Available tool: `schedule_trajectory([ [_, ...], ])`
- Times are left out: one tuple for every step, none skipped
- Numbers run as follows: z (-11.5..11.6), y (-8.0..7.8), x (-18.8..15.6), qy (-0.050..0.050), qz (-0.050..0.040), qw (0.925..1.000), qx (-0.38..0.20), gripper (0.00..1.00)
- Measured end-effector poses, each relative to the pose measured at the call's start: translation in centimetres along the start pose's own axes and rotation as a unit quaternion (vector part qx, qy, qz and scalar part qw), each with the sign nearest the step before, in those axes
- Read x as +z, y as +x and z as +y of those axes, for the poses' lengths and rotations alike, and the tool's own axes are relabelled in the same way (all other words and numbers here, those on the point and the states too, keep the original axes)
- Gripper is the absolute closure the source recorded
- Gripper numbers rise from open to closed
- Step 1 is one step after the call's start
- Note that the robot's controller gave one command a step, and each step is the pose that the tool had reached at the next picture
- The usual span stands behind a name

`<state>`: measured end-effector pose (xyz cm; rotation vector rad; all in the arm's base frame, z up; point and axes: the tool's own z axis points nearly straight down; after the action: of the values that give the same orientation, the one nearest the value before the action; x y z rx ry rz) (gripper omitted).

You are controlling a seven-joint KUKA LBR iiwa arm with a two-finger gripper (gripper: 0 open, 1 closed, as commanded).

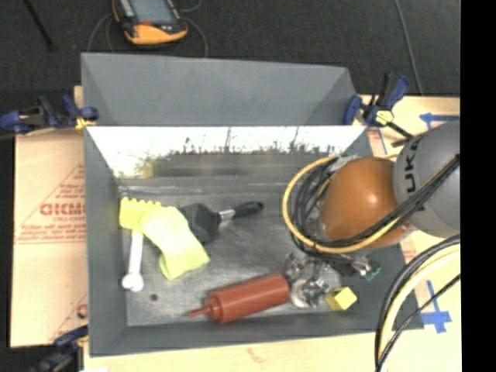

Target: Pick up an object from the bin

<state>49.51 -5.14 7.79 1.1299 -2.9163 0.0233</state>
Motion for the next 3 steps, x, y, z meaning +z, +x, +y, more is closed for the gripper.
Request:
schedule_trajectory([
  [0.0,0.0,0.0,0.000,0.0000,1.0000,-0.001,1.00],
  [-0.4,-0.4,-2.4,-0.004,-0.0087,0.9999,0.006,1.00],
  [-0.8,-0.5,-3.3,-0.001,-0.0126,0.9999,0.007,1.00],
])
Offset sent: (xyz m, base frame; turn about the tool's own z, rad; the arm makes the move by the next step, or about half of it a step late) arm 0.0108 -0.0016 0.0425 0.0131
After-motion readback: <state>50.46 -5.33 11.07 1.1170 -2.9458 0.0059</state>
